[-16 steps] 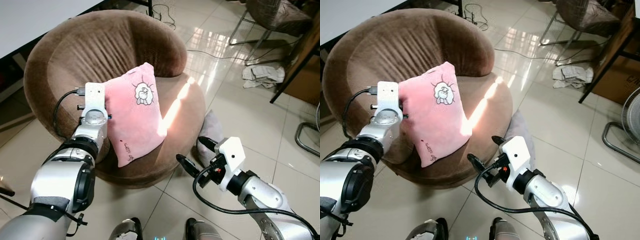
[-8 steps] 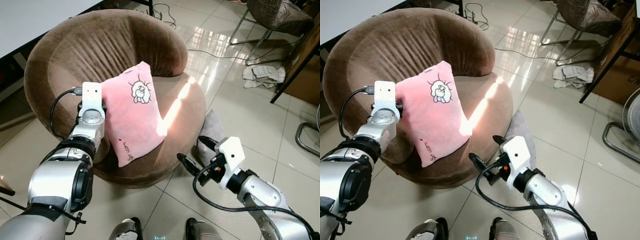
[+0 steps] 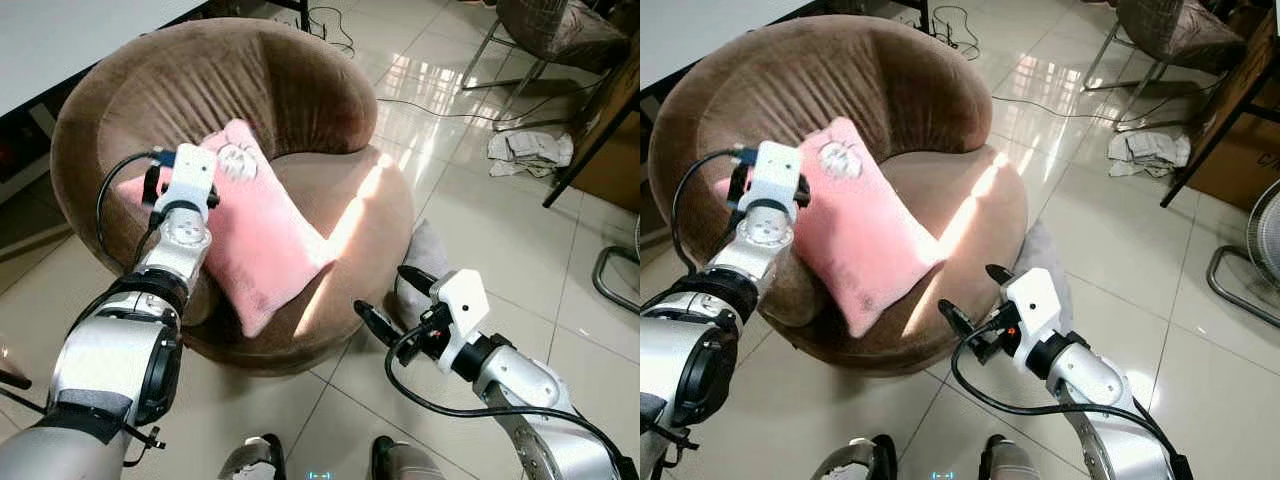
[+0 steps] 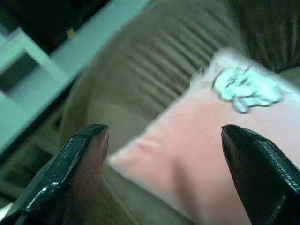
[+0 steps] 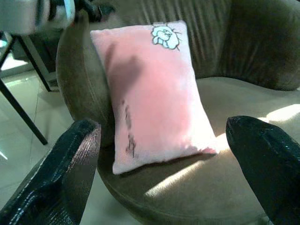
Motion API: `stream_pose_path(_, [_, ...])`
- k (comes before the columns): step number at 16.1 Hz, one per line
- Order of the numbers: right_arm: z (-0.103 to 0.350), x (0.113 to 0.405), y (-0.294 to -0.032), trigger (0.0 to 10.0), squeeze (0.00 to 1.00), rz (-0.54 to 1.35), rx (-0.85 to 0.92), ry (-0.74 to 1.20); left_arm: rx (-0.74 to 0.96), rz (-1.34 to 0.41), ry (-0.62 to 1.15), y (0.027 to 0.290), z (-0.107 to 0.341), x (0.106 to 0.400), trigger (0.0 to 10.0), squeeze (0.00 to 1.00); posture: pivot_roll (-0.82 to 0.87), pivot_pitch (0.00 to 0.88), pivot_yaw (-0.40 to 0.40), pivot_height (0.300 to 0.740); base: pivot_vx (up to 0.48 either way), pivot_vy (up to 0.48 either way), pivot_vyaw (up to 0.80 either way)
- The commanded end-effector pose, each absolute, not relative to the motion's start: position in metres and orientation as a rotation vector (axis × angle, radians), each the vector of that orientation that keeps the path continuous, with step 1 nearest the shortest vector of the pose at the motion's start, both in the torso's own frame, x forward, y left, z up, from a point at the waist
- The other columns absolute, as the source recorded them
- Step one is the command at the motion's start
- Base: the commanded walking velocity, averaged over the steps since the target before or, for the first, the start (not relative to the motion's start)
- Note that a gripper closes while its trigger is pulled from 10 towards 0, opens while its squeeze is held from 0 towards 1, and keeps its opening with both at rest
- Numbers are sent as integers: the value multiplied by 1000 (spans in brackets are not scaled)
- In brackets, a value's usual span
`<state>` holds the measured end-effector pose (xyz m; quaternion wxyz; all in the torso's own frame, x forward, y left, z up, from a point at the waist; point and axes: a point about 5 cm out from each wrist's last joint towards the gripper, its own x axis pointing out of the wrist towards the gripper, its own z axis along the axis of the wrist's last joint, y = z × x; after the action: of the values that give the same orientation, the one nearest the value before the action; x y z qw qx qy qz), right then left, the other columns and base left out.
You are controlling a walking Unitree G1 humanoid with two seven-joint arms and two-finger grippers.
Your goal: Move the pillow to the sofa from floor
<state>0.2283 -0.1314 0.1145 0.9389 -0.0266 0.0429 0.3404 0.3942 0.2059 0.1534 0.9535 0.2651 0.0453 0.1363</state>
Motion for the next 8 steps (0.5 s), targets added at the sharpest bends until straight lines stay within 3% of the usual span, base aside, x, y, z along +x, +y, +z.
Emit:
stream_pose_path(1, [115,229,-131,10000,0,691,-64,77,567,267,17,202,166,398,10000,0,-175,168,33,740,0,0,0])
stream_pose_path(5, [108,228,-144,10000,0,460,-134,86,67,-149,60,163,138,389,10000,0,-148,137,58,740,0,0,0])
stream_pose_path(8, [97,219,-148,10000,0,355,-131,109,157,-252,2,165,118,363,10000,0,-119,122,51,740,0,0,0])
